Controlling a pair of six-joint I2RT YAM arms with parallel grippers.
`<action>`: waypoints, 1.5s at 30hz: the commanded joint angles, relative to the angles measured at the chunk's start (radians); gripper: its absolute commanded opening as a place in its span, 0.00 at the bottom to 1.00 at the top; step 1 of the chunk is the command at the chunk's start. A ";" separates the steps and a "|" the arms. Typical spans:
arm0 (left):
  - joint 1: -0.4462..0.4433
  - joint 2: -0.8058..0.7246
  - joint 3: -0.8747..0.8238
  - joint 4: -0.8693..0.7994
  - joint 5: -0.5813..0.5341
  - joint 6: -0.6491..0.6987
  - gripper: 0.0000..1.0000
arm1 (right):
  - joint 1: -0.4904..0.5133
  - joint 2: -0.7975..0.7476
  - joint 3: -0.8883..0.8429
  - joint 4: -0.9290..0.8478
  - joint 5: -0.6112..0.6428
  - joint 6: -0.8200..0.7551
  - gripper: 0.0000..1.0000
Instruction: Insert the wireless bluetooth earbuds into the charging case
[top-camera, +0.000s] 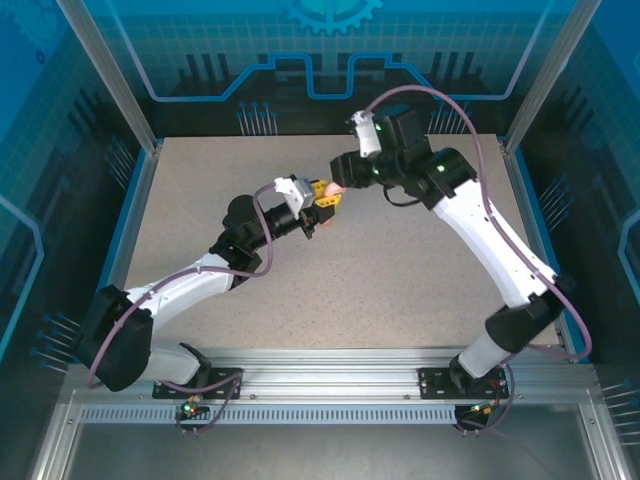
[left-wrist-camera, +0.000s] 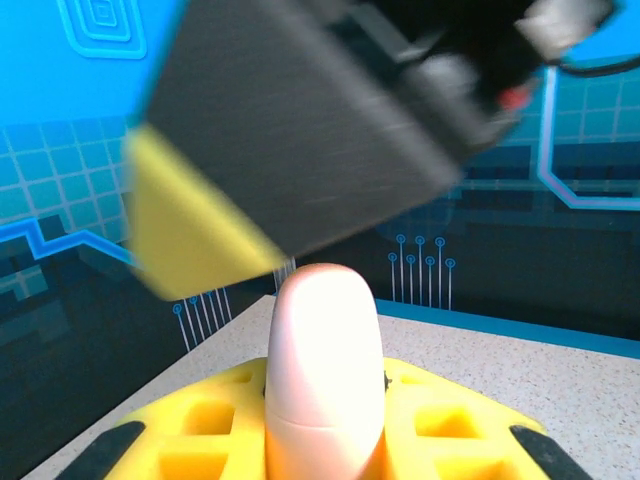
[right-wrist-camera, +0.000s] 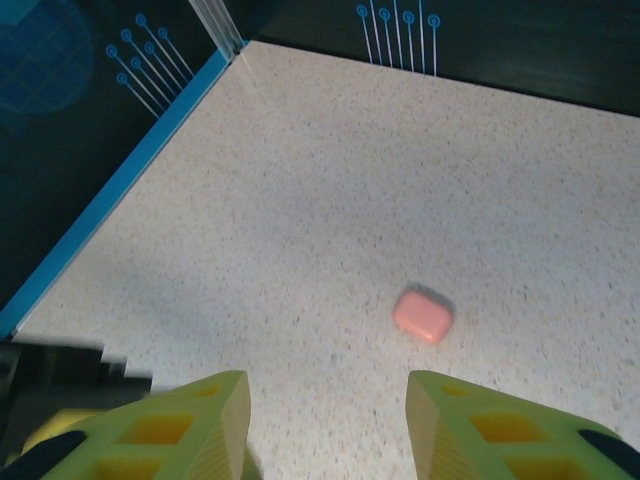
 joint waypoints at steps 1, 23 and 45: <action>-0.001 0.007 0.011 0.054 -0.017 -0.026 0.00 | 0.003 -0.080 -0.077 0.023 0.025 0.013 0.45; -0.039 0.417 0.224 -0.310 0.032 -0.769 0.00 | -0.228 -0.422 -0.775 0.177 0.217 0.361 0.54; -0.140 0.865 0.687 -0.778 -0.006 -0.996 0.08 | -0.263 -0.504 -0.844 0.169 0.193 0.350 0.56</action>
